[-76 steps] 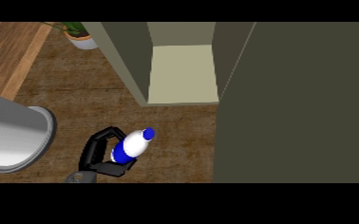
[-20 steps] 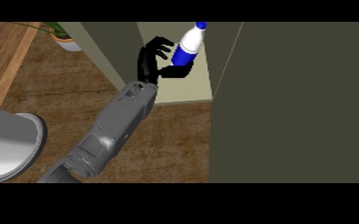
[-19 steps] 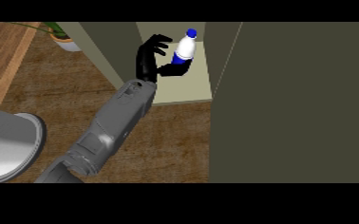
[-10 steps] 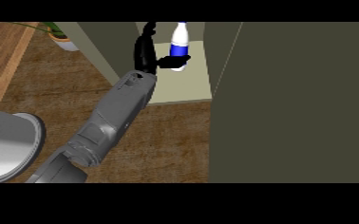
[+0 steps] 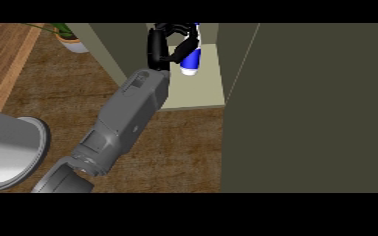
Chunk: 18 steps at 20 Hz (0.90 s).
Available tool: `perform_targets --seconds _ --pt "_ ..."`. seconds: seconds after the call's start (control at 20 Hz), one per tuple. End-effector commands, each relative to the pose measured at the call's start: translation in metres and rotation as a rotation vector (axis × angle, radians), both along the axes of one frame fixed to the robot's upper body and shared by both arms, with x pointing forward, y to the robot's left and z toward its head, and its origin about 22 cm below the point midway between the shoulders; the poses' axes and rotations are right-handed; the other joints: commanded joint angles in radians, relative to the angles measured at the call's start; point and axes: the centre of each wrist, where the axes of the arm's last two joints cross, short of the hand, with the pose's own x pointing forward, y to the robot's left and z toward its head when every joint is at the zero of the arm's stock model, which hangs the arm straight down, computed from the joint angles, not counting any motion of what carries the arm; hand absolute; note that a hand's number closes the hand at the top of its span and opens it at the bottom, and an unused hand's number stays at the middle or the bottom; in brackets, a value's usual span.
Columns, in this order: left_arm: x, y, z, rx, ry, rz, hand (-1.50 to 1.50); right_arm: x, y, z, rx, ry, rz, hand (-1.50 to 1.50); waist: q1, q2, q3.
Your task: Pick up the bottled water, place it into the cabinet and close the cabinet
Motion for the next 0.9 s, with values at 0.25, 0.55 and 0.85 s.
perform_targets --seconds 0.25,0.55,0.85 --pt "-0.014 -0.006 -0.011 -0.102 -0.031 -0.106 1.5 0.003 0.003 0.028 0.022 -0.023 0.012 -1.5 0.011 -0.016 0.002" --pt "-0.044 -0.018 -0.025 -0.246 0.051 -0.374 1.5 0.001 0.015 0.042 0.037 -0.027 -0.002 -1.5 0.035 -0.026 -0.001" --pt "-0.099 -0.03 -0.048 -0.367 0.107 -0.508 -1.5 -0.001 0.018 0.037 0.026 -0.008 -0.031 -1.5 0.068 -0.035 0.0"
